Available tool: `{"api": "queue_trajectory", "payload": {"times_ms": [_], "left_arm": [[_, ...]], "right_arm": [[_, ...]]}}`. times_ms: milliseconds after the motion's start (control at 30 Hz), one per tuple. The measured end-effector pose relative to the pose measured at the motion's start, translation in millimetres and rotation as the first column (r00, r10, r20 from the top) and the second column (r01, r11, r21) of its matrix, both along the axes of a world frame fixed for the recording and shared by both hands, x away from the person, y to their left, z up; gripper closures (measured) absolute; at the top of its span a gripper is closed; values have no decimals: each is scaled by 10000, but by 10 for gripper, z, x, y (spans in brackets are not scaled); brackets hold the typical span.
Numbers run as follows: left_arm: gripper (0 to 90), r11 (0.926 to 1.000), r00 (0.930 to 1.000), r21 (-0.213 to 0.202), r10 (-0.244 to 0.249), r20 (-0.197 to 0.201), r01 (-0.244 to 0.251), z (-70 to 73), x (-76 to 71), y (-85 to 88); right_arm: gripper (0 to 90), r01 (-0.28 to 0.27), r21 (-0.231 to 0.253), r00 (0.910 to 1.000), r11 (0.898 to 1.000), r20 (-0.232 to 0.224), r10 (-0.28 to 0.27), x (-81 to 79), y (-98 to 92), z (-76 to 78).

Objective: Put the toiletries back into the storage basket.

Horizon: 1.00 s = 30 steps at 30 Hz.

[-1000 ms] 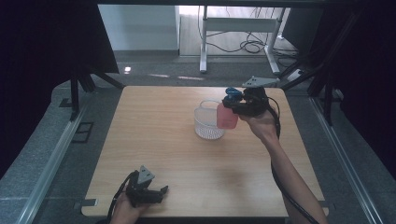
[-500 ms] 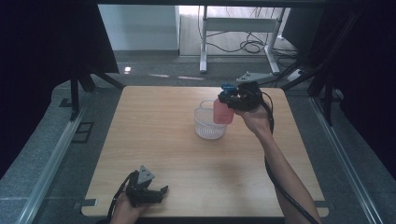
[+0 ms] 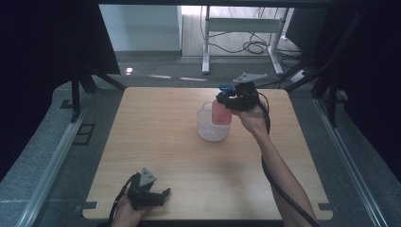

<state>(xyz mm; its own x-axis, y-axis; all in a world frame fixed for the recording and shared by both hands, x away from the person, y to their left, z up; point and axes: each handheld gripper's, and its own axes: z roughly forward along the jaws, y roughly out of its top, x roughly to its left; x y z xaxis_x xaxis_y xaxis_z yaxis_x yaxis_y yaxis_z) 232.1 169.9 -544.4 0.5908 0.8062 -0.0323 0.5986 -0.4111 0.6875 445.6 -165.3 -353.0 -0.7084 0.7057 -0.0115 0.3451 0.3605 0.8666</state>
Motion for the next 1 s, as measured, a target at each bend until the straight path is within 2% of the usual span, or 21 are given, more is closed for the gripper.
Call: {"api": "queue_trajectory", "payload": {"times_ms": [1000], "left_arm": [[102, 10000, 10000, 31, -11, -9, 11, 2, 0, 2]], "right_arm": [[528, -217, -213, 9992, 9995, -346, 209, 105, 214, -340]]}}
